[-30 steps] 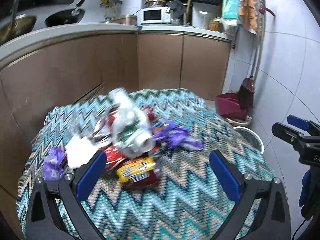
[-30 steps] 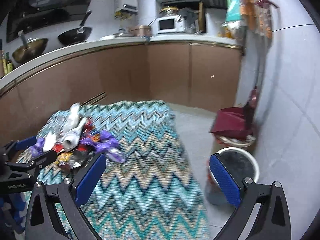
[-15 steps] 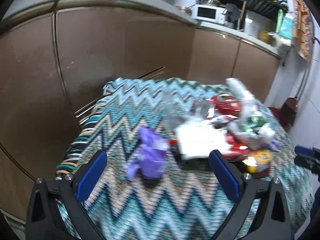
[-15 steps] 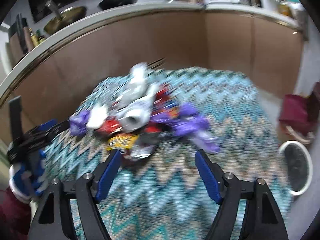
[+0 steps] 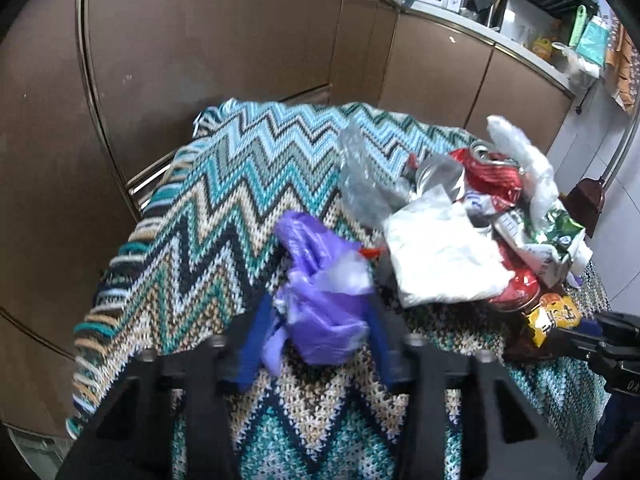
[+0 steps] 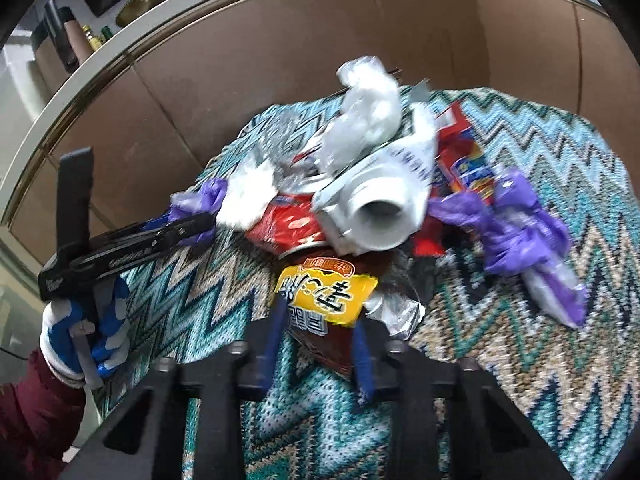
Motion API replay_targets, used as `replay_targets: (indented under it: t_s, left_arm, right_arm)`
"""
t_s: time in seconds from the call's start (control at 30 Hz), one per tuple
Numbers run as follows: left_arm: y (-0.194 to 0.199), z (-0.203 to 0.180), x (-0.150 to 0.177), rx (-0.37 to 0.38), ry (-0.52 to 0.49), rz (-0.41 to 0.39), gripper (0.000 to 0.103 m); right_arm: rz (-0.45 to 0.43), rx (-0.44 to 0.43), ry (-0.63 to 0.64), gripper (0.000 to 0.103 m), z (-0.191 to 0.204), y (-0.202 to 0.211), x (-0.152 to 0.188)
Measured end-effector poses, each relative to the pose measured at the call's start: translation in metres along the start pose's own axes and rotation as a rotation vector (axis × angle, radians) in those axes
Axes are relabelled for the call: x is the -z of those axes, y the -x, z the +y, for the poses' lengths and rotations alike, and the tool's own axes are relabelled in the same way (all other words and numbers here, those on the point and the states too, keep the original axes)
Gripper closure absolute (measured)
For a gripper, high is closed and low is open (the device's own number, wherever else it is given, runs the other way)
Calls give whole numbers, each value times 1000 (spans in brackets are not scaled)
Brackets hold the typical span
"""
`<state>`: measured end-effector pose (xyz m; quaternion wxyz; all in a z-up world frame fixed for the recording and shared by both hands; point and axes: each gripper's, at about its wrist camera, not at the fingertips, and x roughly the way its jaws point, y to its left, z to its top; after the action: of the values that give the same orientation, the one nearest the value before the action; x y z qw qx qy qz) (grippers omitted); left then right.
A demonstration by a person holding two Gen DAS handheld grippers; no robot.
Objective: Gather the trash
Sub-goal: 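Grasp a purple wrapper with the left tool while the right tool grasps a snack bag, then carry both items to the round bin and open both tools over it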
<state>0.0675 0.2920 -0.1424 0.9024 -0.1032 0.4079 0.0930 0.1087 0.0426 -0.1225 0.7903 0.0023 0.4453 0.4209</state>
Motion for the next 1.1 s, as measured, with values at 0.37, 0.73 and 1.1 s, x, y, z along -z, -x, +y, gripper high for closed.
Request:
replay_targets:
  t_s: [0.37,0.73,1.1]
  left_arm:
    - [51,-7,18,-89,49,-70,74]
    - [112,-76,17,1,-44,-147,75]
    - [70,-283,-30,297,-365,-62,75]
  right_arm:
    - [-45,-154,37,101,14,58,41]
    - [-207,-210,23,101,2,126,57]
    - [-431,51,-229,101,-136,224,92]
